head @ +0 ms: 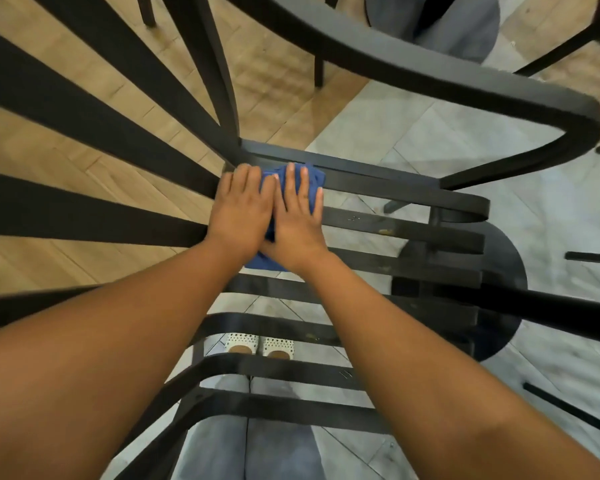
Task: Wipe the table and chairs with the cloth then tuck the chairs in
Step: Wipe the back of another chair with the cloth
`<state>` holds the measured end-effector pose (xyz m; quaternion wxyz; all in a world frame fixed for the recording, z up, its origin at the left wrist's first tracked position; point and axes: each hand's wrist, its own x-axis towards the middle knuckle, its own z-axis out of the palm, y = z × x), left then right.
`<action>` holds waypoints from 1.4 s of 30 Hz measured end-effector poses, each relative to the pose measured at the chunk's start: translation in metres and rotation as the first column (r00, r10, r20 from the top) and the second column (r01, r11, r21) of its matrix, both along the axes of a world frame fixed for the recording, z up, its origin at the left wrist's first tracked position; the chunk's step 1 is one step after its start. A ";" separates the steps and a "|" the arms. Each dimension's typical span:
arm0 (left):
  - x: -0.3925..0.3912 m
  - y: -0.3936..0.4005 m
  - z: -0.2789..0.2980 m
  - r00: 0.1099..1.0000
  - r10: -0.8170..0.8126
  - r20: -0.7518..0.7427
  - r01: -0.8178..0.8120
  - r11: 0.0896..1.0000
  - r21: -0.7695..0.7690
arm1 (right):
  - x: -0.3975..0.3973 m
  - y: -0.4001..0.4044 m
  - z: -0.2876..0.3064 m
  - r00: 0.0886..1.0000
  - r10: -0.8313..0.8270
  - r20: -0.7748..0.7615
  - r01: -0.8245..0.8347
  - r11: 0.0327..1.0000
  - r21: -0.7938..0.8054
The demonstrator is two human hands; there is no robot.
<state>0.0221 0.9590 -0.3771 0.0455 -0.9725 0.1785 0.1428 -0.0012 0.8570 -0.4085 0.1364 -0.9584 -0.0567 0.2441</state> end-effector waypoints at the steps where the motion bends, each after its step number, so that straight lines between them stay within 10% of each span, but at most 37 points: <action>1: 0.003 0.002 -0.001 1.000 -0.018 -0.004 0.019 0.998 0.062 | 0.001 0.004 -0.005 0.999 0.012 0.033 -0.012 1.000 -0.005; 13: 0.016 0.000 -0.012 0.981 -0.159 -0.112 0.187 0.929 0.318 | -0.003 0.011 -0.031 0.983 -0.040 0.180 0.066 0.988 -0.140; 21: 0.019 0.008 -0.010 0.906 -0.396 -0.151 0.404 0.700 0.589 | -0.018 -0.019 -0.030 0.971 -0.137 0.196 0.168 0.974 -0.153; 42: 0.018 0.009 -0.004 0.898 -0.412 -0.151 0.405 0.645 0.648 | -0.044 -0.092 -0.024 0.928 -0.266 0.260 0.310 0.939 -0.147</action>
